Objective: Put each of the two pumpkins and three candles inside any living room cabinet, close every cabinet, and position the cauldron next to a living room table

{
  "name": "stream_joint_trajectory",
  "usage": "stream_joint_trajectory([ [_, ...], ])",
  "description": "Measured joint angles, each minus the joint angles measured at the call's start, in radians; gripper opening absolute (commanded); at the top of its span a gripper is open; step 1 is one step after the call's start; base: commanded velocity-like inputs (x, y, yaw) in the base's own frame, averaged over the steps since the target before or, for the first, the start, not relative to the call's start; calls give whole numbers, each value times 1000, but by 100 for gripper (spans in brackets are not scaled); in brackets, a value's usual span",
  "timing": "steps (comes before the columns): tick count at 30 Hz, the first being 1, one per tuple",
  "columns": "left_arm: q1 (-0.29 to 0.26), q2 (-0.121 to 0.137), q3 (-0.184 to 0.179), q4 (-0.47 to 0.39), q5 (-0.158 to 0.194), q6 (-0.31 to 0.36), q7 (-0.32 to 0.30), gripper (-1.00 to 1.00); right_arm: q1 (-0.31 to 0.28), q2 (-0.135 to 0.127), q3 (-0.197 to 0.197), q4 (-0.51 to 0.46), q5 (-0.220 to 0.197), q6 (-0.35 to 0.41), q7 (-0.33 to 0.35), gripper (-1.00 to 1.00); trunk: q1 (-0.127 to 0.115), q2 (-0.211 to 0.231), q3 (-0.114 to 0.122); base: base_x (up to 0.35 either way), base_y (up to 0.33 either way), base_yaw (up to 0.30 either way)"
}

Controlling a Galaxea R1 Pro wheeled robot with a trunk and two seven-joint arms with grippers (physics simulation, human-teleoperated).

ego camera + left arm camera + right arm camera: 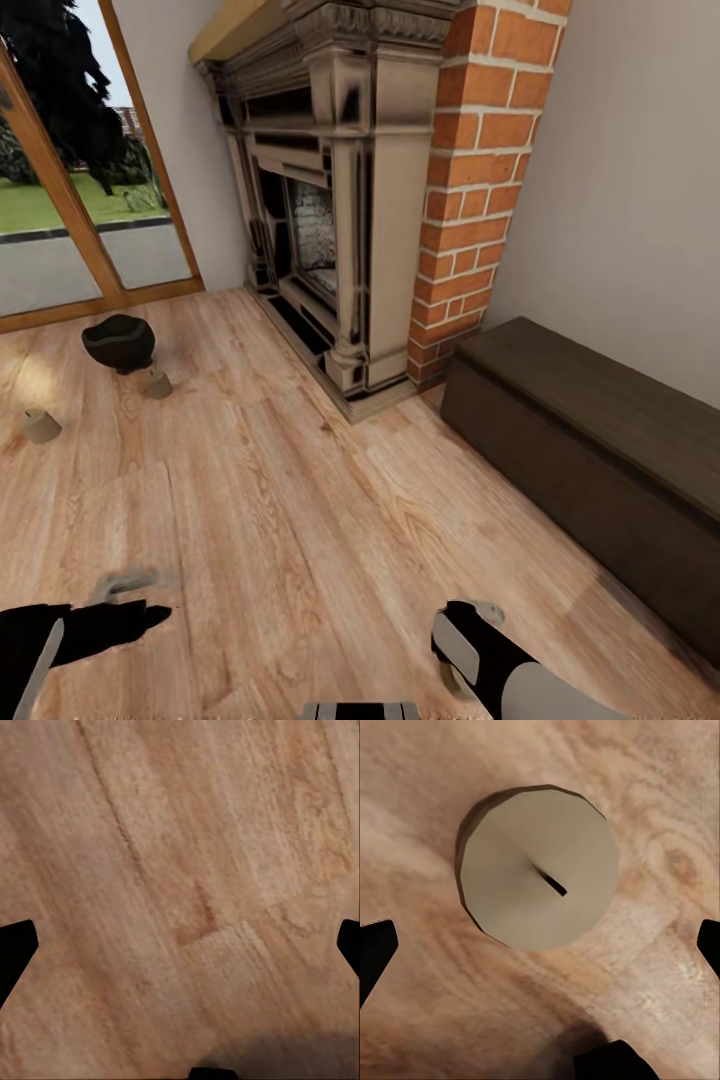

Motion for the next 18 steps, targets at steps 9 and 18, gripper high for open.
stream_joint_trajectory([
  [9, 0, 171, 172, 0, -4, -6, -62, 100, 0, 0, -1, 0, 1, -1, 0, 100, 4, -2, -35, 0, 0, 0],
  [18, 0, 182, 222, 0, -5, -8, -64, 100, 0, 3, 0, 0, 1, -22, 0, 100, 6, -3, -50, 0, 0, 0],
])
